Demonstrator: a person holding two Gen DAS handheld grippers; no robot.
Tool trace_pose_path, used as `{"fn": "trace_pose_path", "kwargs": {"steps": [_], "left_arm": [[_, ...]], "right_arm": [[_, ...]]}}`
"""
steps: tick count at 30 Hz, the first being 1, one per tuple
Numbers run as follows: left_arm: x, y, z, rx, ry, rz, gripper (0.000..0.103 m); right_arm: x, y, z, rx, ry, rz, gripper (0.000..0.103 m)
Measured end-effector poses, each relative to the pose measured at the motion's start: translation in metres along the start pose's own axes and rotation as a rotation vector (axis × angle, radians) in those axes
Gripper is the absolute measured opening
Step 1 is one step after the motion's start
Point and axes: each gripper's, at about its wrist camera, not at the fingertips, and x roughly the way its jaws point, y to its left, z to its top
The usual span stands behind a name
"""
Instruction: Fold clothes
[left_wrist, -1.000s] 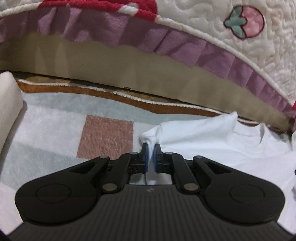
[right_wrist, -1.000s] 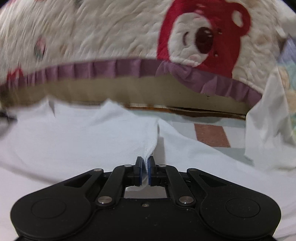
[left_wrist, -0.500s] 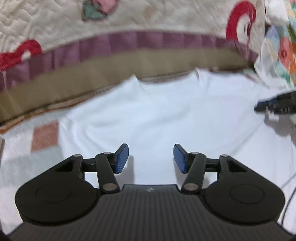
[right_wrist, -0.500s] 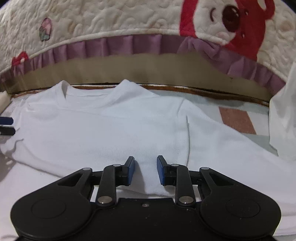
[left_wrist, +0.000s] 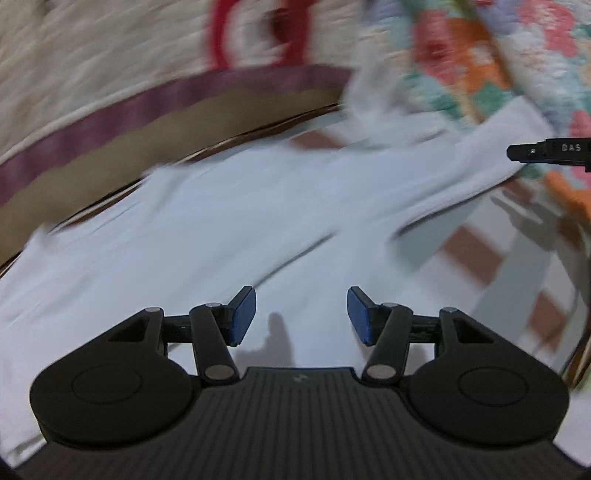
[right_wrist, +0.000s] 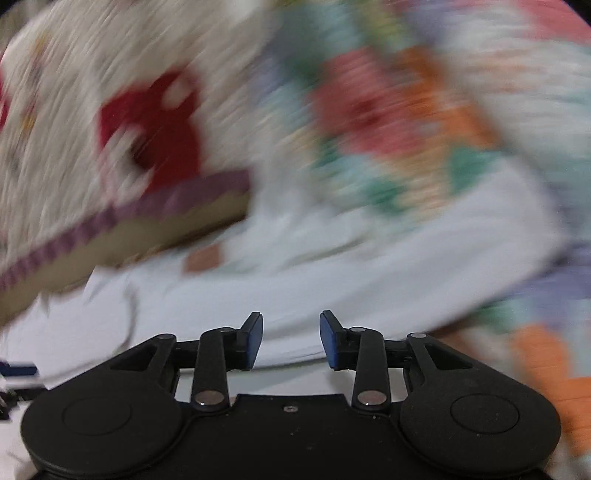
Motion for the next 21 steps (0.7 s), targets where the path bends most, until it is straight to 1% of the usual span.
{"fn": "trace_pose_path", "kwargs": {"steps": [1,3,4,7,8,10,11,12,14,15,16,17,18,20,21], "left_arm": [[0.005,-0.011,0.006,-0.002,-0.014,-0.019,0.051],[0.014,-0.034,0.019,-0.005,-0.041,-0.056,0.051],[0.019,-0.045,0.025,-0.008,-0.054,-0.074,0.051],[0.032,-0.061,0.031,-0.047,-0.043,-0.101,0.051],[0.036,-0.064,0.033,-0.057,-0.034,-0.103,0.051],[0.041,-0.063,0.030,-0.060,-0.023,-0.093,0.051],[0.044,-0.063,0.028,-0.060,-0.018,-0.088,0.051],[0.042,-0.063,0.027,-0.039,-0.023,-0.077,0.051],[0.039,-0.063,0.025,0.003,-0.031,-0.055,0.051],[0.038,-0.064,0.023,0.025,-0.035,-0.045,0.051],[0.036,-0.064,0.022,0.046,-0.040,-0.034,0.051],[0.035,-0.064,0.021,0.065,-0.044,-0.023,0.051],[0.031,-0.059,0.019,0.049,-0.046,-0.013,0.051],[0.025,-0.046,0.014,0.008,-0.047,0.003,0.051],[0.024,-0.040,0.012,-0.013,-0.041,0.008,0.051]], "right_arm": [[-0.011,-0.023,0.004,0.029,-0.028,-0.012,0.045],[-0.022,-0.057,0.007,0.062,-0.054,-0.051,0.045],[-0.023,-0.071,0.006,0.074,-0.058,-0.070,0.046],[-0.013,-0.098,0.002,0.131,-0.052,-0.080,0.050],[-0.007,-0.104,0.001,0.158,-0.054,-0.084,0.052],[0.008,-0.111,0.000,0.198,-0.056,-0.151,0.052],[0.012,-0.111,-0.001,0.203,-0.093,-0.182,0.051],[0.015,-0.112,0.000,0.208,-0.157,-0.203,0.052],[0.025,-0.111,0.005,0.191,-0.196,-0.248,0.052],[0.031,-0.114,0.009,0.196,-0.189,-0.281,0.051],[0.033,-0.118,0.011,0.217,-0.193,-0.300,0.040],[0.035,-0.122,0.013,0.240,-0.198,-0.318,0.026],[0.034,-0.125,0.014,0.252,-0.196,-0.333,0.021],[0.030,-0.125,0.016,0.252,-0.197,-0.348,0.007],[0.027,-0.122,0.016,0.222,-0.202,-0.355,0.007]]}}
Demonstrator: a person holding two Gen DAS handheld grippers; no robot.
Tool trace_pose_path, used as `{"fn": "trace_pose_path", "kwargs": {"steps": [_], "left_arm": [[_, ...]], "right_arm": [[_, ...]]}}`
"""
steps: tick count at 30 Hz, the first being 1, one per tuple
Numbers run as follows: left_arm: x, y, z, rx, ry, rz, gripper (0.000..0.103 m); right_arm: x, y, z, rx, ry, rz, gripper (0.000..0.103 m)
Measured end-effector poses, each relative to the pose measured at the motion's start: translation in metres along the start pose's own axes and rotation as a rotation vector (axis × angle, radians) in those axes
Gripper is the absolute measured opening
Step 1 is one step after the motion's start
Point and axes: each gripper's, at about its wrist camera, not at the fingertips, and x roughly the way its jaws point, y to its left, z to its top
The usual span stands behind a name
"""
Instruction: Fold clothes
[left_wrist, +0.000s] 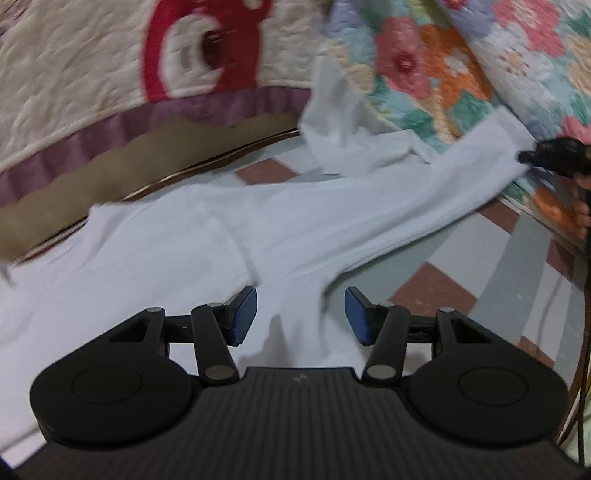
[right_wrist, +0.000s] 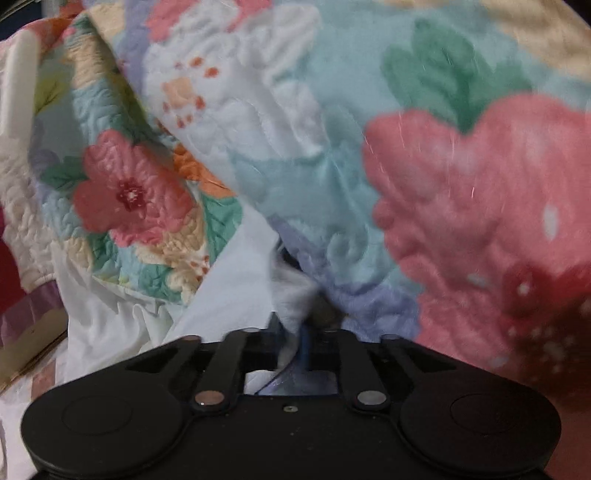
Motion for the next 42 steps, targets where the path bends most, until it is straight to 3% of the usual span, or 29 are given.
{"fn": "trace_pose_path", "kwargs": {"steps": [5,8,11,15,19,22,27,30,31,32,34,36,39,42], "left_arm": [[-0.008,0.030,-0.012,-0.122,0.024,0.006,0.051],[-0.012,0.038,-0.017,-0.135,0.029,0.040,0.051],[-0.019,0.049,-0.021,-0.160,0.007,0.072,0.052],[-0.029,0.079,-0.031,-0.297,0.014,0.077,0.052],[-0.043,0.110,-0.032,-0.369,0.016,0.048,0.052],[-0.067,0.140,-0.035,-0.439,-0.055,0.042,0.054],[-0.096,0.195,-0.057,-0.581,-0.086,0.116,0.054],[-0.104,0.223,-0.081,-0.659,-0.067,0.180,0.054],[-0.104,0.228,-0.089,-0.670,-0.055,0.193,0.054],[-0.105,0.234,-0.096,-0.680,-0.043,0.205,0.054],[-0.105,0.236,-0.106,-0.673,-0.032,0.211,0.054],[-0.101,0.233,-0.109,-0.660,-0.027,0.197,0.054],[-0.090,0.225,-0.104,-0.600,-0.027,0.170,0.054],[-0.065,0.202,-0.085,-0.450,-0.031,0.161,0.056]], "right_arm": [[-0.020,0.001,0.000,-0.061,-0.053,0.020,0.005],[-0.033,0.011,0.003,-0.078,-0.098,0.052,0.005],[-0.051,0.043,0.012,-0.118,-0.121,0.154,0.005],[-0.070,0.117,0.013,-0.181,-0.122,0.381,0.005],[-0.084,0.214,-0.004,-0.245,-0.094,0.633,0.005],[-0.101,0.280,-0.027,-0.260,-0.053,0.809,0.005],[-0.123,0.381,-0.087,-0.376,0.015,1.034,0.005],[-0.122,0.419,-0.134,-0.515,0.150,1.016,0.008],[-0.120,0.427,-0.149,-0.573,0.182,0.982,0.016],[-0.121,0.425,-0.158,-0.609,0.181,0.928,0.036],[-0.123,0.410,-0.171,-0.654,0.183,0.842,0.052],[-0.123,0.380,-0.171,-0.660,0.192,0.790,0.052],[-0.117,0.333,-0.166,-0.742,0.146,0.619,0.052],[-0.109,0.289,-0.160,-0.770,0.160,0.518,0.053]]}}
